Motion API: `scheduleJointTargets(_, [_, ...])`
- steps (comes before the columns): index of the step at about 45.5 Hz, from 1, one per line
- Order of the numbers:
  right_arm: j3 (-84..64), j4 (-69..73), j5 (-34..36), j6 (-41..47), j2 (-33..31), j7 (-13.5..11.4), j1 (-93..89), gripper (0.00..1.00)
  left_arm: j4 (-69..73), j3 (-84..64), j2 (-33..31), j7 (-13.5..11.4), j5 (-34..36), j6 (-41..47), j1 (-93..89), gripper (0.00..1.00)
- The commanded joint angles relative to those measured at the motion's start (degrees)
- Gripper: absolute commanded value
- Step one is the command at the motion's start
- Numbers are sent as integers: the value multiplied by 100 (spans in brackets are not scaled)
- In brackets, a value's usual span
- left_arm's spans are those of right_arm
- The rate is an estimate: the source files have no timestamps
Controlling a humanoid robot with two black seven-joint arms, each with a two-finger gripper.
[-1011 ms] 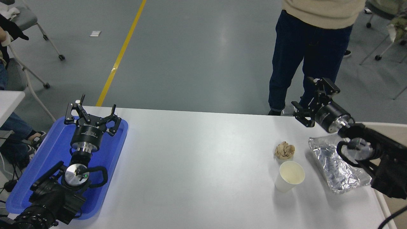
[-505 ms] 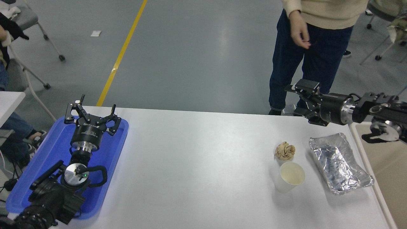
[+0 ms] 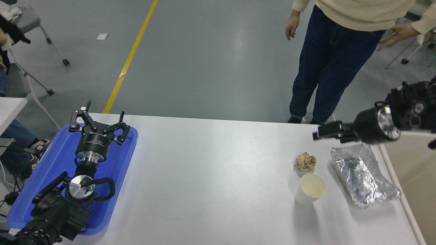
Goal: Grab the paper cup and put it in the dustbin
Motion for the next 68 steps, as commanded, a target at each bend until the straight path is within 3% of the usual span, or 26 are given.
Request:
scheduleJointTargets(1, [-993, 711, -334, 232, 468, 12, 1077, 100, 0, 0, 1, -5, 0, 0, -2, 100])
scheduleJointTargets(11, [-1037, 931, -186, 988, 776, 38, 1780, 100, 0, 0, 1, 4, 0, 0, -2, 100])
scheduleJointTargets(18, [-1037, 931, 930, 1489, 1110, 29, 2149, 100, 0, 0, 1, 4, 0, 0, -2, 100])
scheduleJointTargets(23, [-1055, 931, 1326, 1805, 1303, 20, 2334, 100, 0, 0, 1, 4, 0, 0, -2, 100])
scheduleJointTargets(38, [-1143, 940, 1388, 2280, 1321, 12, 2651, 100, 0, 0, 1, 4, 0, 0, -2, 100])
scheduleJointTargets(60, [-1169, 931, 1388, 2201, 1462, 3, 2563, 100, 0, 0, 1, -5, 0, 9, -2, 100])
scheduleJointTargets(68, [-1196, 800, 1344, 1806, 1479, 3, 2071, 100, 0, 0, -7, 4, 0, 9, -11, 100])
